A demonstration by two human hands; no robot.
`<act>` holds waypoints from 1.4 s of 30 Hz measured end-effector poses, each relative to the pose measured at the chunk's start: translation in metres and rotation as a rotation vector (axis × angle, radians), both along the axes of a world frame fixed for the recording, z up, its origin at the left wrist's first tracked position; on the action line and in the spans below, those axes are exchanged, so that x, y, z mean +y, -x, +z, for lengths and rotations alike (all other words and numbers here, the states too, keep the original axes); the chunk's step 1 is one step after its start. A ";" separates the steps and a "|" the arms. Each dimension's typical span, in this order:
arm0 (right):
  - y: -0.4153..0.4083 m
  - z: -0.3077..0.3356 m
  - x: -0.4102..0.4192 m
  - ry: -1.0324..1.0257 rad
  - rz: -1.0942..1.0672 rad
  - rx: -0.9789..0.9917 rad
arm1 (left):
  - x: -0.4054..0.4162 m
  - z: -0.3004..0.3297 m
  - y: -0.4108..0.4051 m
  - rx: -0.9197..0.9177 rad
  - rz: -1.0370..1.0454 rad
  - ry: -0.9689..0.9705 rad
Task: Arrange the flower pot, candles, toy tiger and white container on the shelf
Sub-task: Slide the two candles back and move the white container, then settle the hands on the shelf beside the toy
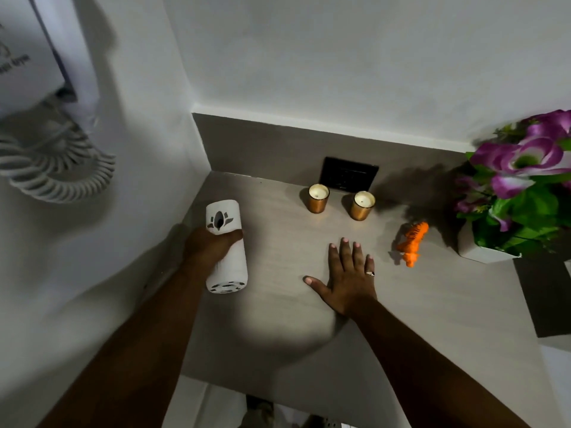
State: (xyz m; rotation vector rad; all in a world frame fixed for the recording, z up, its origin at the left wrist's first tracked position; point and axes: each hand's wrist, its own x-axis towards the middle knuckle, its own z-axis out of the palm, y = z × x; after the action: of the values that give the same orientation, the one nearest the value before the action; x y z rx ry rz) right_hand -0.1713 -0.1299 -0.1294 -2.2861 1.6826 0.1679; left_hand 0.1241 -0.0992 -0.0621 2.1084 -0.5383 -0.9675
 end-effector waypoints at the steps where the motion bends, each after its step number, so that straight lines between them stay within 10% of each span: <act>1: 0.000 0.000 0.000 0.001 0.000 -0.006 | -0.006 0.002 0.002 -0.039 -0.009 0.013; 18: -0.012 -0.013 -0.015 0.135 -0.139 -0.008 | -0.092 0.019 -0.034 -0.393 0.075 0.466; 28: -0.014 -0.003 -0.014 0.087 -0.141 -0.055 | -0.052 -0.013 0.000 -0.483 0.028 0.340; 37: 0.029 0.016 0.067 0.198 -0.505 -0.544 | 0.007 -0.069 0.126 -0.898 -1.062 0.120; 42: 0.101 0.029 0.068 0.360 -0.931 -0.700 | -0.002 -0.071 0.150 -0.985 -1.127 0.086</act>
State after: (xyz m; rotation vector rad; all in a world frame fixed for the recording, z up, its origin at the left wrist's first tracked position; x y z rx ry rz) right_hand -0.2725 -0.0623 -0.0999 -1.2280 2.1979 -1.0519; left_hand -0.0262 -0.1015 -0.1327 2.0167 -2.3490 -0.2797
